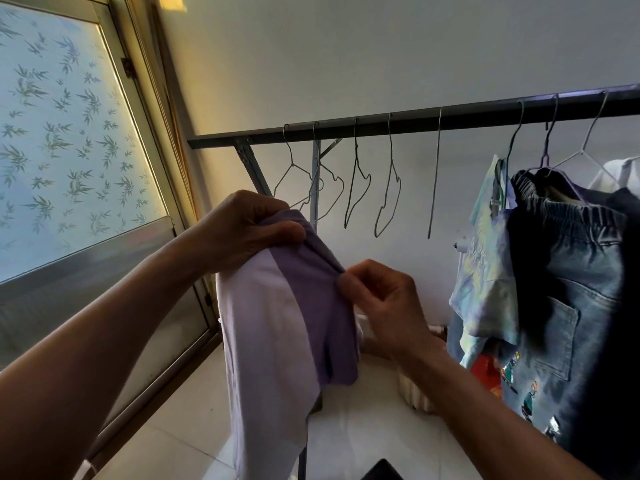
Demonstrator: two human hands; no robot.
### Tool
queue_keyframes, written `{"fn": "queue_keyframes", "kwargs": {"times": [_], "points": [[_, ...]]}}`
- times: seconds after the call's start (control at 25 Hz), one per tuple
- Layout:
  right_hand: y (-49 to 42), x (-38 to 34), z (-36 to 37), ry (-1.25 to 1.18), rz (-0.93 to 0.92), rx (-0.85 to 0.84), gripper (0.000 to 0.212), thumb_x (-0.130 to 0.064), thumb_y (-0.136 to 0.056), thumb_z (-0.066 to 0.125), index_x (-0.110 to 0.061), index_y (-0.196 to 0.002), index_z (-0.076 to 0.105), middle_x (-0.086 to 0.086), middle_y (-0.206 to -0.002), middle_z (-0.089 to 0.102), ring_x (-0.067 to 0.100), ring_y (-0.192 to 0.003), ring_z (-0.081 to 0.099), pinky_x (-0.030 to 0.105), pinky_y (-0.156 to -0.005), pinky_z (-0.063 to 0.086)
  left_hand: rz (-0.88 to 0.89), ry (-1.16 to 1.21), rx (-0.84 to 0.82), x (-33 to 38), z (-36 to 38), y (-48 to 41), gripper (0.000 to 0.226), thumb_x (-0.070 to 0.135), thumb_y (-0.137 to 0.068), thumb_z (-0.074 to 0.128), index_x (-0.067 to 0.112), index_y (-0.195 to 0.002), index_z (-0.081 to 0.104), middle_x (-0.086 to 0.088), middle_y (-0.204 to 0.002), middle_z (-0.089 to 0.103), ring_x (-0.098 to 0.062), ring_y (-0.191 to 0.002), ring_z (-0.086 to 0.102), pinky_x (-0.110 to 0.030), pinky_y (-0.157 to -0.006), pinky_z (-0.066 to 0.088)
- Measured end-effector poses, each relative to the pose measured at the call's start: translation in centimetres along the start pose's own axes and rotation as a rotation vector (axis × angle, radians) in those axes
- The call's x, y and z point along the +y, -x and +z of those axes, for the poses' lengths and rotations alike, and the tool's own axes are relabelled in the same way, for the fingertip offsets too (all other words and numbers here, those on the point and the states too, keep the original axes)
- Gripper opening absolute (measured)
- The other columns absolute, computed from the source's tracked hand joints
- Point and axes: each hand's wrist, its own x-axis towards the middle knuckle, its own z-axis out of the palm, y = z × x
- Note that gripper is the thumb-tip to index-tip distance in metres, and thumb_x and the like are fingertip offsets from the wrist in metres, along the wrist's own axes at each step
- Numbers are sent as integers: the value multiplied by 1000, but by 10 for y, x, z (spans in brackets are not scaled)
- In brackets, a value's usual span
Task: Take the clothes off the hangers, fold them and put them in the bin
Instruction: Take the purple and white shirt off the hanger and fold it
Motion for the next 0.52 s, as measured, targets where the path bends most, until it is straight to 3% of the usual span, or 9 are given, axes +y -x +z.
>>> {"fn": "queue_keyframes", "kwargs": {"times": [0.08,0.2,0.32,0.44,0.52], "points": [[0,0,-6,-129,42,28,19,-30,-84,57,-16,-72,61,-12,-60,60,1,-58,52,15,-56,44,-12,11,-19,1,-3,3,40,53,-78,57,15,-71,65,-4,-61,57,-5,-51,48,-13,-47,36],[2,0,-7,-57,47,-3,26,-38,-84,53,-14,-76,57,-8,-57,57,4,-51,48,17,-49,41,-23,10,-35,-1,-2,3,48,54,-77,58,7,-72,66,-6,-63,55,-4,-51,46,-14,-48,36],[8,3,-8,15,79,-154,11,-25,-85,65,-16,-81,62,-8,-60,63,2,-51,54,15,-50,43,11,59,-85,0,-4,3,55,58,-78,62,3,-78,68,-9,-69,60,-7,-53,51,-14,-50,40],[10,20,-19,142,76,-271,7,-22,-85,71,-21,-79,67,-17,-78,64,-4,-70,58,12,-60,45,25,97,-138,4,-5,5,31,38,-86,68,10,-75,69,-1,-68,64,-3,-55,54,-10,-52,41],[5,26,-24,76,108,-331,16,-25,-82,70,-11,-91,72,-19,-106,62,0,-99,60,20,-77,53,34,130,-146,5,-6,5,27,32,-87,68,7,-75,68,0,-67,64,0,-55,55,-10,-52,41]]}}
